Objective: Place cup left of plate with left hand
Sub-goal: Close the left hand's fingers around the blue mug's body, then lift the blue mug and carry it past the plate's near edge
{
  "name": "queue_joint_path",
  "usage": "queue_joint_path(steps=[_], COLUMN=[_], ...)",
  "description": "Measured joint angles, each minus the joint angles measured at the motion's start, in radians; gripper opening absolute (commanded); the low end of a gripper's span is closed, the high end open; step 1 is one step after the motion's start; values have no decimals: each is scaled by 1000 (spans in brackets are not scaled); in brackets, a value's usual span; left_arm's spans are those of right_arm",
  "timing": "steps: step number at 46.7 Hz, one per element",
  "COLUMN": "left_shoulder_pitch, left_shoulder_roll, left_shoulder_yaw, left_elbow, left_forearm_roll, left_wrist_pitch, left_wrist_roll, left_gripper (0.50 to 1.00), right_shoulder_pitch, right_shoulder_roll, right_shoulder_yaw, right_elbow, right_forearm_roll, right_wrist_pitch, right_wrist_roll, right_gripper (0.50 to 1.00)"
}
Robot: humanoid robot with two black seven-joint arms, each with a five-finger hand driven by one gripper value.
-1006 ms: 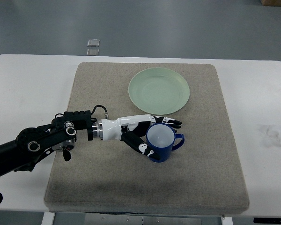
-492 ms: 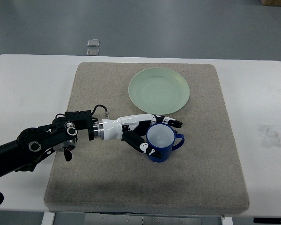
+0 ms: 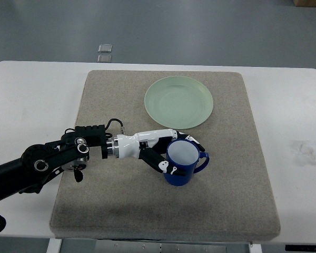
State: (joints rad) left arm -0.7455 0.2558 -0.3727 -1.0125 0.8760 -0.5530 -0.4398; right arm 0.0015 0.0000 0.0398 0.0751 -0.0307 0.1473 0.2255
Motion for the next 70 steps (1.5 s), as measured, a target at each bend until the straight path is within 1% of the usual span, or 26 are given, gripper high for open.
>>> queue_joint_path(steps=[5,10,12,19,25,31,42,52,61,70], left_shoulder_pitch=[0,0,0,0,0,5,14,32,65,67], left_shoulder_roll=[-1,-1,-1,-1,0,3,19,43,69,73], left_shoulder_yaw=[-4,-11,-12,-18,-19,-34,-121,-214,-304,-321], left_elbow=[0,1,1,1,1,1,9,67,101,185], left_forearm_roll=[0,-1,-5,-16,-21,-23,-25,-31,-38,-89], left_wrist_pitch=[1,3,8,28,52,74,137,194,210,238], left_wrist_roll=[-2,-4,-5,-5,-8,-11,-11,-18,-28,-42], left_gripper=[585,557,551,551,523,523,523,523,523,523], right_shoulder_pitch=[0,0,0,0,0,0,0,0,0,0], right_shoulder_roll=[0,0,0,0,0,0,0,0,0,0], right_shoulder_yaw=[0,0,0,0,0,0,0,0,0,0], right_elbow=[0,0,0,0,0,0,0,0,0,0], right_forearm_roll=[0,0,0,0,0,0,0,0,0,0], right_wrist_pitch=[0,0,0,0,0,0,0,0,0,0], right_wrist_roll=[0,0,0,0,0,0,0,0,0,0], right_gripper=[932,932,932,932,932,932,932,932,932,932])
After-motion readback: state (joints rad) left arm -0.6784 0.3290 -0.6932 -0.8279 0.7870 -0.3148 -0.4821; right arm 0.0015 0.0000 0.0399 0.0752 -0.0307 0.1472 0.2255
